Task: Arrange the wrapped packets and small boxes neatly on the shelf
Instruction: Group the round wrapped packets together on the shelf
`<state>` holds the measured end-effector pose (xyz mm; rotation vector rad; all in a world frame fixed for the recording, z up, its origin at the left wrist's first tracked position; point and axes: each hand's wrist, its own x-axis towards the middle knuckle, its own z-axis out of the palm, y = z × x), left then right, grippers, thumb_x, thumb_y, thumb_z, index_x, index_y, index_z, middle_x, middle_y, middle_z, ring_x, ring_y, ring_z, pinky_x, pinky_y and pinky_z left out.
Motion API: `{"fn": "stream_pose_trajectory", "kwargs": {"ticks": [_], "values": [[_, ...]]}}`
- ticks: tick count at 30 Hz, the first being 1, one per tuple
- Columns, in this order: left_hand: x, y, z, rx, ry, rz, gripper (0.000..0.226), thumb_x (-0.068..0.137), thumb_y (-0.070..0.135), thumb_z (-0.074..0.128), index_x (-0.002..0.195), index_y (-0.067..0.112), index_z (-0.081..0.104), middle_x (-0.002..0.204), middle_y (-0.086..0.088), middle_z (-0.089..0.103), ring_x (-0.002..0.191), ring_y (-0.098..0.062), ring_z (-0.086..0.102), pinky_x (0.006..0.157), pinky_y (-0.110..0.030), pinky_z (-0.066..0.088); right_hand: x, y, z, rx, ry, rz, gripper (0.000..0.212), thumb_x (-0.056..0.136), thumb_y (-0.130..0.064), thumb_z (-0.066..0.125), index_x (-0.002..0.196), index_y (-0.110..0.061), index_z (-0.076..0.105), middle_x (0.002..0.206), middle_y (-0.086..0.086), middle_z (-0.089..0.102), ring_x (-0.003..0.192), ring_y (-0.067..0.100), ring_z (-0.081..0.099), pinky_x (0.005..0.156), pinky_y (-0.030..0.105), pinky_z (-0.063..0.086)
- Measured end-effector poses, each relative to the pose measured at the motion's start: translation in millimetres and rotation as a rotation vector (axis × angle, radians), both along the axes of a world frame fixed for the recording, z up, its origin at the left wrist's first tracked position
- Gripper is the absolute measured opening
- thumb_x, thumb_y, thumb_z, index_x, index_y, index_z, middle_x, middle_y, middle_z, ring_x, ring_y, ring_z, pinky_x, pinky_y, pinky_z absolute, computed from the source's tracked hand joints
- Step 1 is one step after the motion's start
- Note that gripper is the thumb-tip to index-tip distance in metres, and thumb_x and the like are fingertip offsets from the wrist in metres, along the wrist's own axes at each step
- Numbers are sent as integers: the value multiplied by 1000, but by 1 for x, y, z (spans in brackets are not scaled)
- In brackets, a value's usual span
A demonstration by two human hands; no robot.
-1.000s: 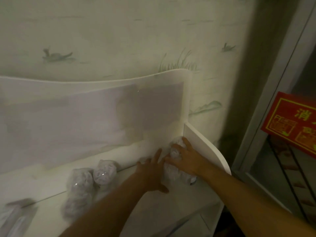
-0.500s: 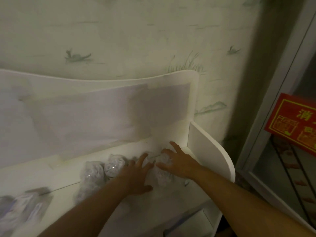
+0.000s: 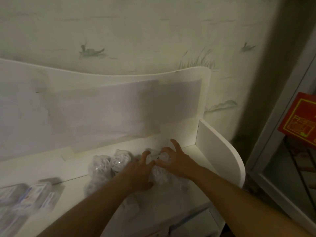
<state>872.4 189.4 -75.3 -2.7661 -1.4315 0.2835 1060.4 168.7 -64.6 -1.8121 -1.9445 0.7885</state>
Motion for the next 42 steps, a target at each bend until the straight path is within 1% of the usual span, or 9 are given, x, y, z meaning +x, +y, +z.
{"fn": "stream_pose_trajectory", "kwargs": {"ticks": [7,15,18,22,27,30,34,39,42], "values": [[-12,-3,4,-7,38,39,88,84,52,59,152,30,8,158,-14,-6,127,-37,47,103,-42,44,-18,-5,1,17,-4,86,66,85,-67,51,142,-36,37,159,-16,-8,134,25,43,107,38,37],[-31,-7,9,-66,7,53,81,82,43,65,147,28,19,155,-12,0,122,-34,51,98,-40,48,-42,-6,-6,52,-82,138,68,85,-72,43,143,-38,33,160,-17,-7,136,27,41,107,44,36],[-31,-5,12,-120,-3,61,80,84,45,63,148,28,19,156,-11,-2,132,-35,40,105,-41,42,-36,-5,-5,26,-122,169,74,83,-77,39,147,-43,23,159,-20,-11,140,24,35,109,48,32],[-32,0,20,-124,-73,-6,75,87,47,59,149,26,23,160,-6,5,149,-27,4,117,-38,28,-21,0,0,26,-129,184,82,79,-81,35,149,-46,9,161,-17,-8,145,22,26,113,51,27],[-24,3,46,3,-257,40,41,94,24,50,135,22,49,146,-2,40,128,-21,47,107,-30,39,2,0,7,137,-89,99,77,82,-73,49,147,-37,29,155,-14,27,136,12,39,110,39,38],[-14,8,52,24,-276,10,50,91,23,54,139,26,42,149,0,35,132,-20,42,108,-34,40,12,-5,11,222,-86,80,64,82,-65,57,137,-35,44,143,-15,40,115,6,51,98,29,47],[4,22,51,70,-39,-119,72,88,19,58,149,35,23,159,0,13,142,-26,28,114,-38,30,22,-17,21,180,-149,87,52,83,-61,59,127,-34,54,125,-12,56,93,2,49,79,18,40],[24,32,59,16,65,-108,69,91,14,56,148,36,23,159,0,14,139,-30,33,113,-42,32,30,-42,33,-37,-175,216,79,65,-72,70,135,-42,45,129,-17,53,102,5,52,94,28,47],[37,31,60,-85,-66,-9,55,96,15,44,147,31,31,153,-4,28,133,-31,41,109,-43,38,31,-51,26,-70,-212,267,89,63,-63,78,140,-41,38,133,-16,52,106,8,54,94,25,45]]}}
